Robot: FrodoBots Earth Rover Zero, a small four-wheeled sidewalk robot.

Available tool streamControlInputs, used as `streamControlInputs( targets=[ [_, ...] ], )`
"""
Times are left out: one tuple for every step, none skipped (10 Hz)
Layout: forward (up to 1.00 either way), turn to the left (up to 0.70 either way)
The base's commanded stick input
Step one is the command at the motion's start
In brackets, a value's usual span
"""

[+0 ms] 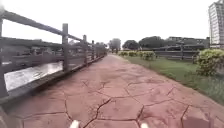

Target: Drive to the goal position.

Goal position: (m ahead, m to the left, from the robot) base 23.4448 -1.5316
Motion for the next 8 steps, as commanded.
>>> streamControlInputs(
  targets=[
    [0.70, 0.00],
    [0.70, 0.00],
    [0.70, 0.00],
    [0.70, 0.00],
    [0.70, 0.00],
    [0.70, 0.00],
    [0.70, 0.00],
    [0.70, 0.00]
  ],
)
